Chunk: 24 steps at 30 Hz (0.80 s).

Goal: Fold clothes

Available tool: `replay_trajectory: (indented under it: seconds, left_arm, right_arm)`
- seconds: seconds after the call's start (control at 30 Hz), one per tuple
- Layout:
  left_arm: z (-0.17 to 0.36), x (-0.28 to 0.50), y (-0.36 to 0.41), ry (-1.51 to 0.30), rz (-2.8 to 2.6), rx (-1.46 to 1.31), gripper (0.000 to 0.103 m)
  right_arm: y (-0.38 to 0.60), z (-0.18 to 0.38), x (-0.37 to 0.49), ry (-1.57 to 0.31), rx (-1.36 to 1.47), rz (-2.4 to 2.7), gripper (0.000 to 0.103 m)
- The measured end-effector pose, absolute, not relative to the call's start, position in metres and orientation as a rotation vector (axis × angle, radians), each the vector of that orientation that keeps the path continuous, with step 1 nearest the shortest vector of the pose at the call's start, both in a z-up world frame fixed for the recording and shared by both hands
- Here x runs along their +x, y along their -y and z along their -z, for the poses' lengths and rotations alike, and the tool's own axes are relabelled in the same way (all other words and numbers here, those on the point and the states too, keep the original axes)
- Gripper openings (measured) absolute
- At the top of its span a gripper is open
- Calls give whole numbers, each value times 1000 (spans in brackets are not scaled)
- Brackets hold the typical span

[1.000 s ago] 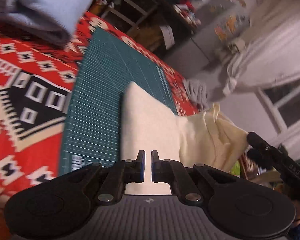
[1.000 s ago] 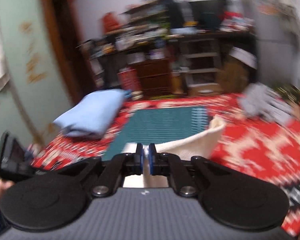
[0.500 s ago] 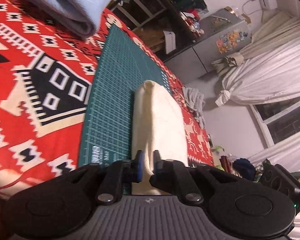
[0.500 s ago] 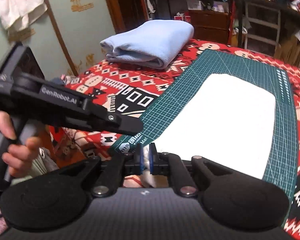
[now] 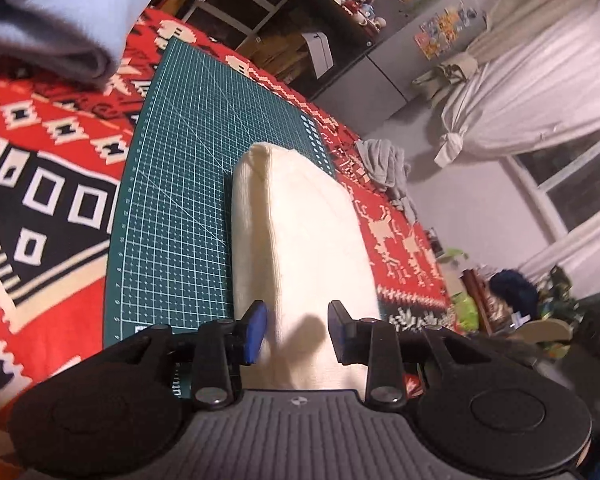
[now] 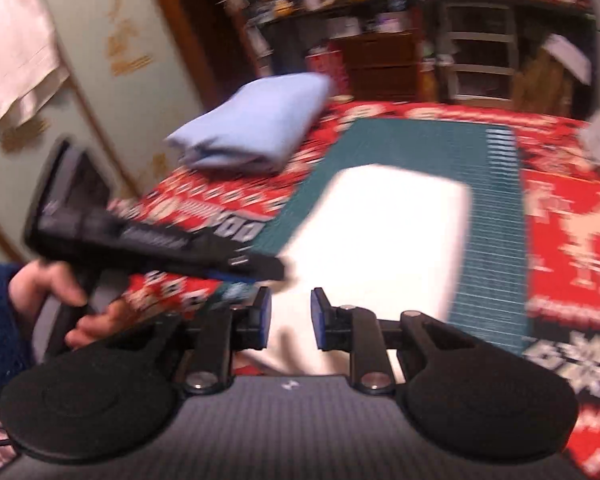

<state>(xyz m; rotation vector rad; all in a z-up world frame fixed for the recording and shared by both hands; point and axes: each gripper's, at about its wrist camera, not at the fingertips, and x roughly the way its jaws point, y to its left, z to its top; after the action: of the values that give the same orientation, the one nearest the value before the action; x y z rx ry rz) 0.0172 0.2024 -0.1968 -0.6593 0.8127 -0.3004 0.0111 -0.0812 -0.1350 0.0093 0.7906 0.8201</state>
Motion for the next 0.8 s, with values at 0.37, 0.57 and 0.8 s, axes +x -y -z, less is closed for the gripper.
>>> replay_trajectory:
  seconds: [0.37,0.57,0.8]
  left_arm:
    - [189,4,-209,-789,377,-732,10]
    - [220,7,-237,-775,316,-1015,12]
    - [238,13,-241,-779,346,-1142,30]
  right_arm:
    - [138,166,9,-906,2,-727,32]
    - [143,168,8,-904,65,-731,32]
    - [149,169,11,-908,131,-742,32]
